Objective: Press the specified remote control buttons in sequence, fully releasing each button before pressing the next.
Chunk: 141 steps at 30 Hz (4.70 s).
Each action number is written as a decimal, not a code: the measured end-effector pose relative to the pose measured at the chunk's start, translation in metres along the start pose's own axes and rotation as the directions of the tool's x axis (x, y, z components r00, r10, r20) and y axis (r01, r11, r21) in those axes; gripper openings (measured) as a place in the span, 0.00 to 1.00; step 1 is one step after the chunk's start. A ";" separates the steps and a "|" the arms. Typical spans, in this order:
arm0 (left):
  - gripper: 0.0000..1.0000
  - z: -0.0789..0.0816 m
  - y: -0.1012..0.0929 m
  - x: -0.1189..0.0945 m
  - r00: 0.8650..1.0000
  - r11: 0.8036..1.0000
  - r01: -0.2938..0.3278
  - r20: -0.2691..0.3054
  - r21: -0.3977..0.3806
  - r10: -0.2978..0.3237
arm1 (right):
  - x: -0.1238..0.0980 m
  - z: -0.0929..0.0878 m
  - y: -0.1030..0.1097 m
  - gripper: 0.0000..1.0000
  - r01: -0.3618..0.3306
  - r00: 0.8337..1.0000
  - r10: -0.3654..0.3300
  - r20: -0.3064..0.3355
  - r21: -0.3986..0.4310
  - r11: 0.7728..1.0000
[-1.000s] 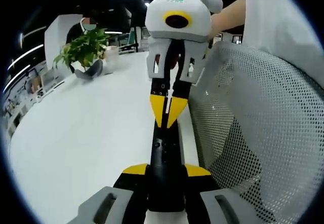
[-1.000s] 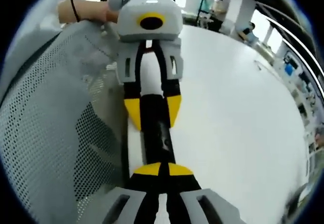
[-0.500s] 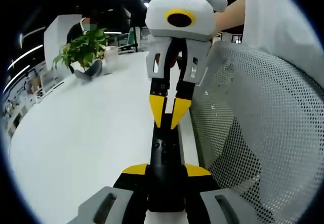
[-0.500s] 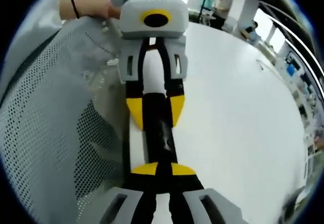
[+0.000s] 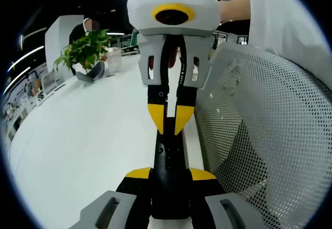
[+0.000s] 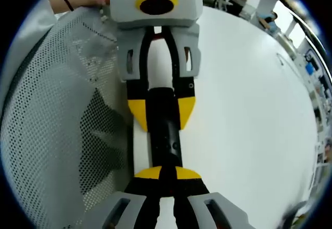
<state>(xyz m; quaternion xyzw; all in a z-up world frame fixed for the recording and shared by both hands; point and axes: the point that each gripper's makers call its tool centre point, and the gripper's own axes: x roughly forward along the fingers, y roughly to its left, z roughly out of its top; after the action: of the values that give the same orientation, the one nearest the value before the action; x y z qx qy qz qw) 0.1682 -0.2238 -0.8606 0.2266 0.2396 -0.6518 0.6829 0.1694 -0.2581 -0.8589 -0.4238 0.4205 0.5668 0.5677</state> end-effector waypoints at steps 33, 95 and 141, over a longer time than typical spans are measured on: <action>0.25 0.000 0.000 0.000 1.000 1.000 -0.001 0.002 -0.001 0.001 | -0.003 0.005 -0.002 0.06 0.015 0.982 -0.025 0.186 0.053 0.998; 0.25 0.000 0.000 0.001 1.000 1.000 -0.001 0.005 -0.003 0.001 | 0.004 0.014 -0.001 0.04 -0.072 0.997 0.072 -0.006 -0.043 0.996; 0.25 0.000 0.001 0.001 1.000 1.000 -0.004 0.007 -0.005 0.004 | 0.007 0.023 -0.004 0.02 -0.018 0.999 0.025 -0.032 0.208 0.978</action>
<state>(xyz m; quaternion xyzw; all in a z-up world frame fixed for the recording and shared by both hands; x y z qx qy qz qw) 0.1692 -0.2249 -0.8612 0.2230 0.2382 -0.6508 0.6856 0.1734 -0.2342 -0.8596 -0.3672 0.4917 0.5186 0.5953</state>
